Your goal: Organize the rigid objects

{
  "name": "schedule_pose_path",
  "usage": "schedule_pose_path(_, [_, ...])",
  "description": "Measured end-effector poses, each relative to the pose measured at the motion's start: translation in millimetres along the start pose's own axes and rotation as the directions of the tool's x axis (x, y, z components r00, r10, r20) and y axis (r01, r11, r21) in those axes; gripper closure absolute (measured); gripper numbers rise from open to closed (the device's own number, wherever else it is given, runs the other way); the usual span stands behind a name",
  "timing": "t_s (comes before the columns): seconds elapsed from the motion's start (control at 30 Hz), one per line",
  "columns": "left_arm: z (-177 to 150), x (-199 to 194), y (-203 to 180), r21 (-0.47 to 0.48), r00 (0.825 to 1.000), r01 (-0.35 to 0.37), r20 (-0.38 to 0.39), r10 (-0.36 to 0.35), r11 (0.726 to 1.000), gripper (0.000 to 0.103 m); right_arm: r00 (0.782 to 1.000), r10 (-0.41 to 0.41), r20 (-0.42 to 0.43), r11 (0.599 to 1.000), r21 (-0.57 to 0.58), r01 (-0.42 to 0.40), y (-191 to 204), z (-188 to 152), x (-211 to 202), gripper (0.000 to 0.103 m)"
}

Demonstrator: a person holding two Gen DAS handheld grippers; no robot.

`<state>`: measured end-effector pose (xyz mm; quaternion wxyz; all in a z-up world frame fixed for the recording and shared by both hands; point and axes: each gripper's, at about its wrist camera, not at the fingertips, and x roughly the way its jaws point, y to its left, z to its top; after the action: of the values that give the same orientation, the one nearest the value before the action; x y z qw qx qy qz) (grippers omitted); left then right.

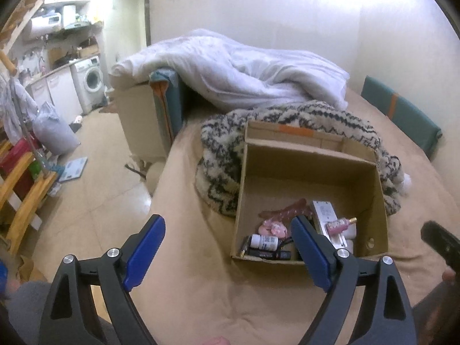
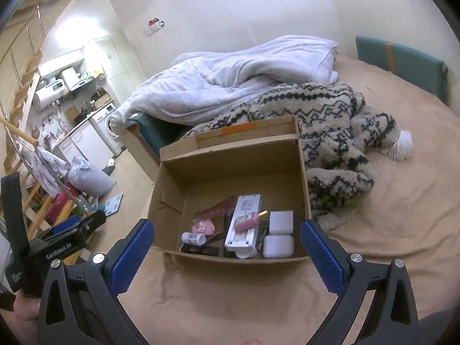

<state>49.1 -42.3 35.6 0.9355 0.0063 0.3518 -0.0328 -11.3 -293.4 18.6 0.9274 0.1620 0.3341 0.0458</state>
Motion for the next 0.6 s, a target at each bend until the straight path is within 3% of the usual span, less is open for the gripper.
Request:
schedule_pose_path(0.17, [-9.5, 0.4, -0.6, 0.010, 1.000, 0.002, 0.011, -0.002, 1.000, 0.010, 0.999, -0.041, 0.002, 0.999, -0.026, 0.041, -1.3, -12.6, 9.2, 0.000])
schedule_pose_path(0.27, [-10.2, -3.7, -4.5, 0.037, 0.998, -0.033, 0.059, 0.031, 0.999, 0.010, 0.999, -0.036, -0.015, 0.999, -0.008, 0.036, -6.4, -16.8, 16.7, 0.000])
schedule_pose_path(0.43, [-13.1, 9.8, -9.1, 0.036, 0.999, -0.032, 0.017, 0.032, 0.999, 0.010, 0.996, -0.075, 0.037, 0.995, -0.069, 0.077, -0.4, -14.9, 22.7, 0.000])
schedule_pose_path(0.6, [-12.6, 19.9, -11.3, 0.032, 0.998, -0.056, 0.006, 0.056, 0.998, 0.010, 0.995, -0.093, 0.019, 0.992, -0.089, 0.094, 3.0, -16.7, 30.1, 0.000])
